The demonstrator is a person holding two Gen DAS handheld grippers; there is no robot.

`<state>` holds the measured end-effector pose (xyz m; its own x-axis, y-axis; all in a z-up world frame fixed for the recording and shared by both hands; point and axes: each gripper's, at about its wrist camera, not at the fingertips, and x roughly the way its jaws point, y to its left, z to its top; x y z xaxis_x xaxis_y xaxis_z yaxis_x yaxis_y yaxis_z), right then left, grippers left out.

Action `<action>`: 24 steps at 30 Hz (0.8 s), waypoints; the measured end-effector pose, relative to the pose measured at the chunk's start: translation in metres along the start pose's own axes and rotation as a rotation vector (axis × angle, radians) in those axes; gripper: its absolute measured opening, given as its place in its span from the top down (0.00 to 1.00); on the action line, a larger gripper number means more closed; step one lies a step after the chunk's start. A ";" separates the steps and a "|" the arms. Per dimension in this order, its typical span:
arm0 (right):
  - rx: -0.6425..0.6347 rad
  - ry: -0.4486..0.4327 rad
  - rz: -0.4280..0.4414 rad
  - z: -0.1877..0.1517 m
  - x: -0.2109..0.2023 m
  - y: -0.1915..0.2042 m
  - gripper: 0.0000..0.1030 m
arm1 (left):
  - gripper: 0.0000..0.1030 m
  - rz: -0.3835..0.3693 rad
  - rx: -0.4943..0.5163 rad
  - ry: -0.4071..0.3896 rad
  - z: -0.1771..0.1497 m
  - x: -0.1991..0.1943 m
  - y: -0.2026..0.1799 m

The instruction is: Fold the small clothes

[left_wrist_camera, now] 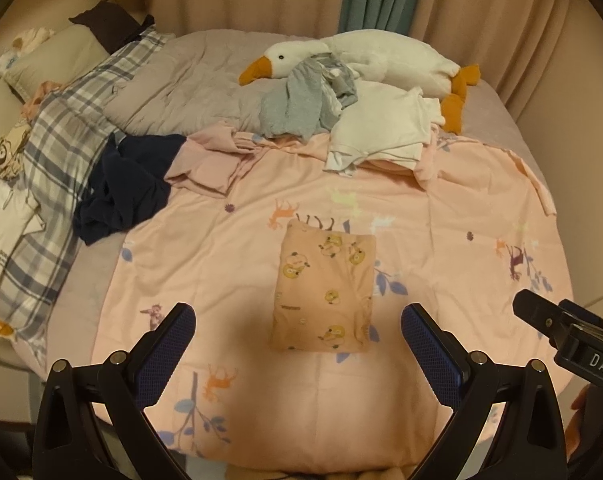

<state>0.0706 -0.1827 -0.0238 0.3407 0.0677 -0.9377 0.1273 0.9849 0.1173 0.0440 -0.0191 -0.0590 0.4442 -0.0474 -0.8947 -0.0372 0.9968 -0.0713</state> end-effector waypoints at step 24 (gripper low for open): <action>-0.019 0.010 0.019 -0.010 0.000 0.008 0.00 | 0.01 0.017 -0.016 -0.001 -0.006 -0.007 0.000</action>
<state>0.0625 -0.1728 -0.0265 0.3331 0.0880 -0.9388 0.1031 0.9863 0.1290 0.0354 -0.0191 -0.0557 0.4441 -0.0304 -0.8955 -0.0587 0.9963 -0.0630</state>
